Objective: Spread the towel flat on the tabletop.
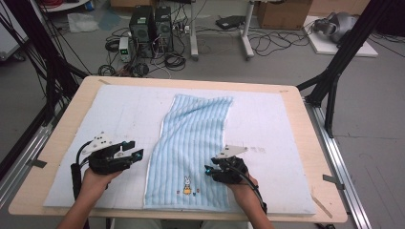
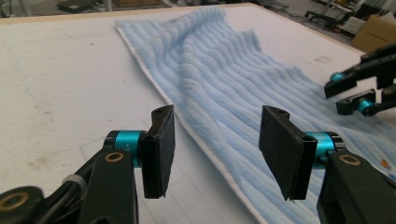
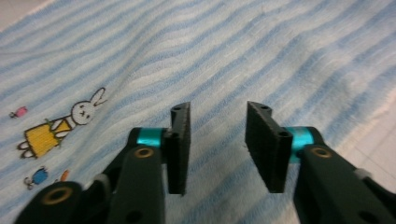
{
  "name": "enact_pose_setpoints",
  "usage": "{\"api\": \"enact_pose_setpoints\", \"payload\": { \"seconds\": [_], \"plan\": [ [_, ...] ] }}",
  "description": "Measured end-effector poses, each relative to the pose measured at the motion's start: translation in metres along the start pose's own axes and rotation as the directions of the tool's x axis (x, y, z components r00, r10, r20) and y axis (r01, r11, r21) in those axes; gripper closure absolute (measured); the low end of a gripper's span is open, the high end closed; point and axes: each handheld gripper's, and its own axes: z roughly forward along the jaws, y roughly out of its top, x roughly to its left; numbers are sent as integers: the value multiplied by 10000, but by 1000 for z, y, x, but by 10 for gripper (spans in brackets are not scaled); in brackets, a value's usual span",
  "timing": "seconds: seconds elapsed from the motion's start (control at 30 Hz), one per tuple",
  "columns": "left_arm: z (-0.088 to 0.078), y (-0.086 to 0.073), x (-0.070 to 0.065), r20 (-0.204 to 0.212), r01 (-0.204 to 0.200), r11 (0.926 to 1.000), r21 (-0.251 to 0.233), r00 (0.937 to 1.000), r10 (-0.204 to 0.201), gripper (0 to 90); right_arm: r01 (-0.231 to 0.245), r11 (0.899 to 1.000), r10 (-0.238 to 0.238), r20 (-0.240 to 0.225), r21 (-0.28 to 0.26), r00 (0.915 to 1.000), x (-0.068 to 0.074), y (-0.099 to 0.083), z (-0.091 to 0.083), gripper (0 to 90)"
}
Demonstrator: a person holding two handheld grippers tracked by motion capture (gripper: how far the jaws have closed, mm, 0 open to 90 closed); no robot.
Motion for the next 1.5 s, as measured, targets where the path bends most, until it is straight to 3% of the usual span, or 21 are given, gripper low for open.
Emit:
{"api": "enact_pose_setpoints", "payload": {
  "seconds": [0.07,0.17,0.2,0.47,0.6,0.67,0.77,0.87,1.03,1.17,1.27,1.33,1.4,1.5],
  "plan": [
    [4,1,7,-34,53,10000,59,10000,-53,457,163,9993,-159,-120,350,9998,-1,0,6,706],
    [9,3,14,-13,128,9998,127,9999,-128,457,33,9993,-23,-272,372,9996,-3,-1,5,853],
    [11,4,16,-12,118,9998,155,9999,-118,457,-1,9991,20,-448,428,9990,-4,-1,3,866],
    [28,7,22,171,127,9995,277,9998,-132,459,215,9973,-96,-1676,696,9858,-7,-19,-18,871],
    [33,8,17,244,-60,9991,429,9997,50,466,265,9964,-111,-1863,803,9824,-9,-27,-28,857],
    [37,7,12,399,-130,9983,566,9991,107,471,128,9979,-24,-1604,637,9871,-9,-29,-32,706],
    [44,4,4,733,-270,9969,741,9971,215,498,-398,9991,381,-1273,-113,9911,-15,-31,-38,613],
    [51,-1,-3,1045,-489,9933,1051,9938,378,530,-945,9930,901,-628,-703,9940,-25,-32,-44,572],
    [60,-6,-13,1419,-916,9820,1653,9875,683,586,-1750,9758,1786,161,-1309,9838,-39,-33,-45,530],
    [65,-11,-19,1442,-1163,9676,2240,9859,851,588,-1849,9729,1927,443,-1389,9803,-42,-33,-43,514],
    [68,-15,-24,1447,-1605,9466,2797,9817,1237,613,-1686,9762,1763,466,-1361,9832,-42,-32,-42,510],
    [67,-16,-28,1240,-1823,9419,2821,9805,1527,669,-1655,9777,1724,443,-1292,9840,-41,-32,-41,509],
    [64,-15,-29,1380,-1807,9380,2958,9797,1452,834,-1633,9788,1694,405,-1235,9847,-41,-32,-40,507],
    [59,-17,-31,1240,-1833,9369,2977,9805,1524,865,-1556,9808,1611,390,-1176,9862,-40,-31,-38,507]
  ]
}}
